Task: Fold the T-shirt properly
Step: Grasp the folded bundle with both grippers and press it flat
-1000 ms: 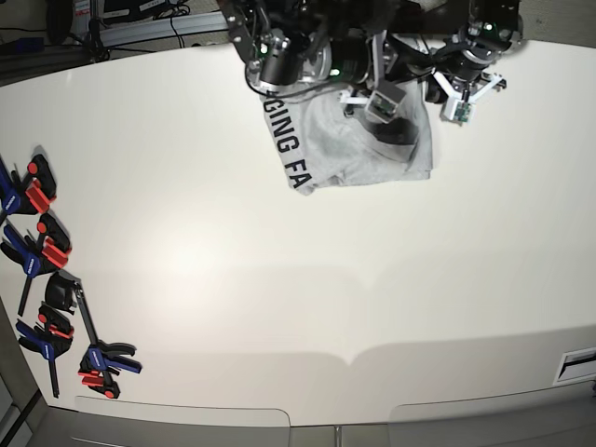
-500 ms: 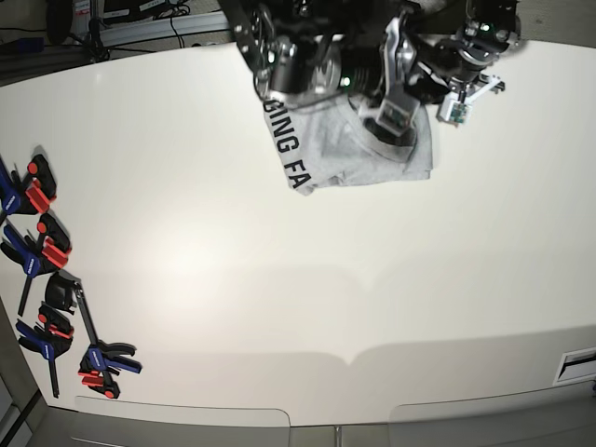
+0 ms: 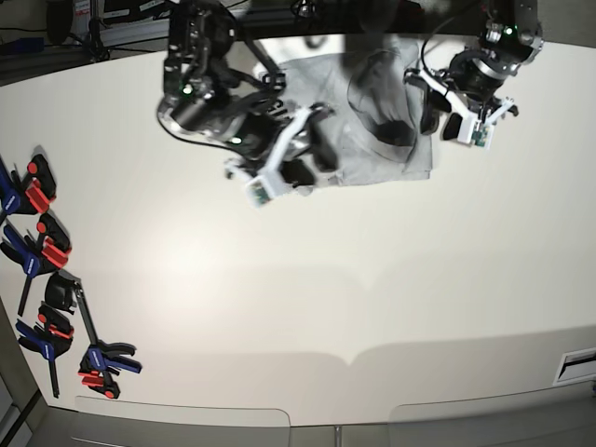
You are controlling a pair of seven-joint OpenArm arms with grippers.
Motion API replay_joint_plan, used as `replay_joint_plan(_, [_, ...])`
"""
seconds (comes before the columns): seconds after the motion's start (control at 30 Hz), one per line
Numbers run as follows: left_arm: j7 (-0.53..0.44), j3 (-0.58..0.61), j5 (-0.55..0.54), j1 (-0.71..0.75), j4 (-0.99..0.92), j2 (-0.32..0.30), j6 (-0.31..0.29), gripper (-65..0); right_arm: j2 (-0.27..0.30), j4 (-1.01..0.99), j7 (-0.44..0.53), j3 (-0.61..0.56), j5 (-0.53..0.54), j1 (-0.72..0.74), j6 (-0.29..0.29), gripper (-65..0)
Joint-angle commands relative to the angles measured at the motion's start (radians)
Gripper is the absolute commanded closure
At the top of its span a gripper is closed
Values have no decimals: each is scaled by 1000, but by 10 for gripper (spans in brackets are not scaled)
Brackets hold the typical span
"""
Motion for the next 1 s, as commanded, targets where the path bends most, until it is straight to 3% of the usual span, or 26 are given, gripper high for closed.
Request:
replay_joint_plan(0.0, [-23, -3, -28, -13, 5, -3, -12, -199, 3, 2, 29, 11, 45, 13, 4, -235])
replay_joint_plan(0.13, [-23, -3, -87, -70, -49, -1, -49, -206, 20, -102, 34, 16, 73, 13, 5, -235])
replay_joint_plan(0.33, [-16, -3, -136, -124, -139, -1, -48, -327, 19, -275, 35, 16, 70, 13, 5, -235])
replay_joint_plan(0.57, [-22, -3, -148, -135, -151, -1, -51, -327, 5, -326, 40, 16, 72, 13, 5, -235])
replay_joint_plan(0.73, [7, -3, -200, -143, -151, -1, -117, -325, 5, -326, 50, 16, 75, 16, 4, -235])
replay_joint_plan(0.83, [6, -2, -201, -146, -151, -1, -123, -307, 6, -326, 58, 17, 74, 16, 5, -235])
replay_joint_plan(0.97, [-1, -2, -198, -149, -151, -1, -123, -232, 5, -326, 68, 17, 78, 16, 4, -235])
